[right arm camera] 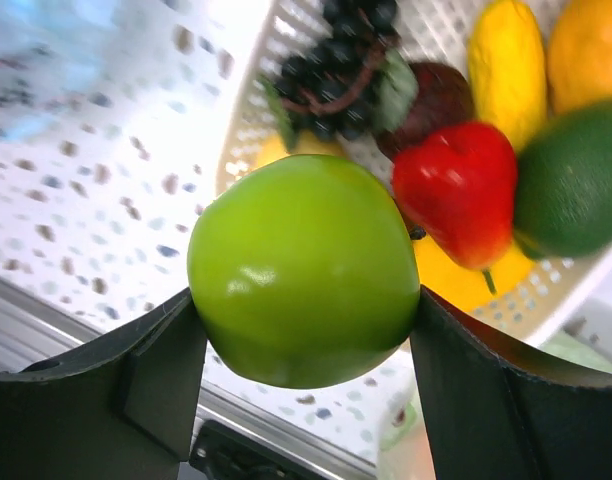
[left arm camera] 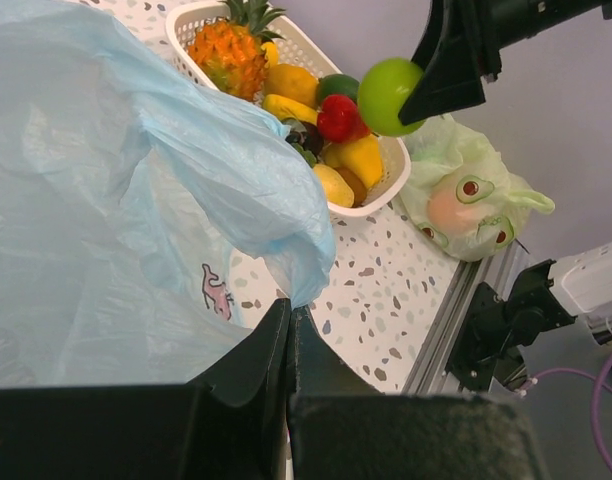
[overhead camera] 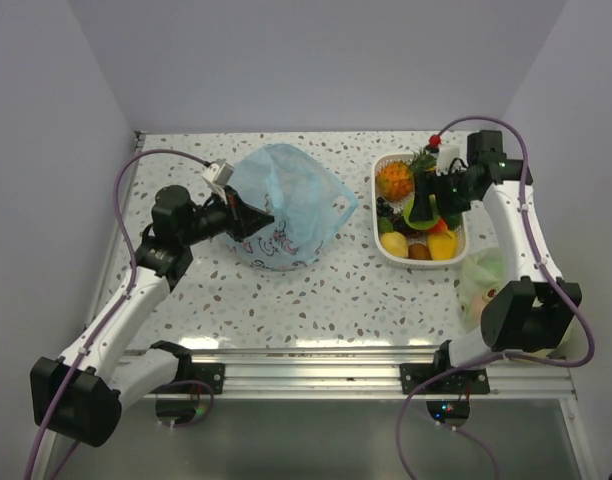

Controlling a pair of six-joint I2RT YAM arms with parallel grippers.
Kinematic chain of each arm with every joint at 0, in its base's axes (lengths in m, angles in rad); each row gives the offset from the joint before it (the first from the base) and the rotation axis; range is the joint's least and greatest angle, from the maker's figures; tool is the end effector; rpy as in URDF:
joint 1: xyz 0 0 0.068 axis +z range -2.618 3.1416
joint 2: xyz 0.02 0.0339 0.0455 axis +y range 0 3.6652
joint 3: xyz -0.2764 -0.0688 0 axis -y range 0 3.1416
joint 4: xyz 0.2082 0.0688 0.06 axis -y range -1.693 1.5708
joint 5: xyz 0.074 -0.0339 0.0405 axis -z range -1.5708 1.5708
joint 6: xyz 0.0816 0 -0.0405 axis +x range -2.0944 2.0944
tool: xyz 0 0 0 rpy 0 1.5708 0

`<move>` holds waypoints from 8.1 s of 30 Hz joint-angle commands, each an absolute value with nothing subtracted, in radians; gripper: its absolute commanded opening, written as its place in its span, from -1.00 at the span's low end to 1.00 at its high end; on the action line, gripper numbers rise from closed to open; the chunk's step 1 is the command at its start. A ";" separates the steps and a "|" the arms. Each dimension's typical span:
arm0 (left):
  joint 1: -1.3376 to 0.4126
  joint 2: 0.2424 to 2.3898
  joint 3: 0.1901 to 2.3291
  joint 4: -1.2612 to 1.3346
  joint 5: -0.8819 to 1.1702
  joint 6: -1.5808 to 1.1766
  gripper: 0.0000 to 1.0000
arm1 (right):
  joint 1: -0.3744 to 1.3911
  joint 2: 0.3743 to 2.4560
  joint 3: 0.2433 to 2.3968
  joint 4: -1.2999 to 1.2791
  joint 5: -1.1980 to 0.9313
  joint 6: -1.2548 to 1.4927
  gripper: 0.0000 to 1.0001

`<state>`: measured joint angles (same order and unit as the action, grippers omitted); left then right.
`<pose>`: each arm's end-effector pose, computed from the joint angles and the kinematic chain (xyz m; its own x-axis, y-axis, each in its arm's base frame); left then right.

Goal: Place the fake fruits into the plastic bag and tie a complex knot

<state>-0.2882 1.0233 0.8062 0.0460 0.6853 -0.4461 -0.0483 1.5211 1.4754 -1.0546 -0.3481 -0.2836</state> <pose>0.2035 -0.1142 0.3399 -0.5002 -0.2001 -0.8425 0.6675 0.5306 -0.5224 0.2863 0.0140 0.3057 -0.8242 -0.2235 -0.5203 -0.3538 0.9206 0.1651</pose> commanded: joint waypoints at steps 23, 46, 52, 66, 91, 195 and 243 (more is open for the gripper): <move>-0.256 1.100 0.904 0.124 0.778 -0.627 -1.00 | 0.554 1.996 1.681 -0.106 -0.469 0.405 0.65; -0.232 1.100 0.899 0.103 0.765 -0.563 -1.00 | 0.244 1.537 1.623 -0.905 -0.206 -0.288 0.97; -0.232 1.101 0.897 0.101 0.772 -0.561 -1.00 | 0.123 1.516 1.560 -1.046 -0.032 -0.605 0.97; -0.232 1.109 0.891 0.077 0.767 -0.532 -1.00 | 0.092 1.661 1.473 -0.931 0.086 -0.756 0.95; -0.232 1.126 0.920 0.075 0.770 -0.534 -1.00 | 0.094 1.687 1.776 -1.185 -0.242 -0.569 0.00; -0.232 1.158 0.879 0.190 0.839 -0.646 -1.00 | -0.104 1.818 1.451 -0.018 -0.256 0.760 -1.00; -0.193 1.249 0.876 0.485 0.965 -0.980 -1.00 | 0.649 2.012 1.460 0.365 -0.396 0.951 -1.00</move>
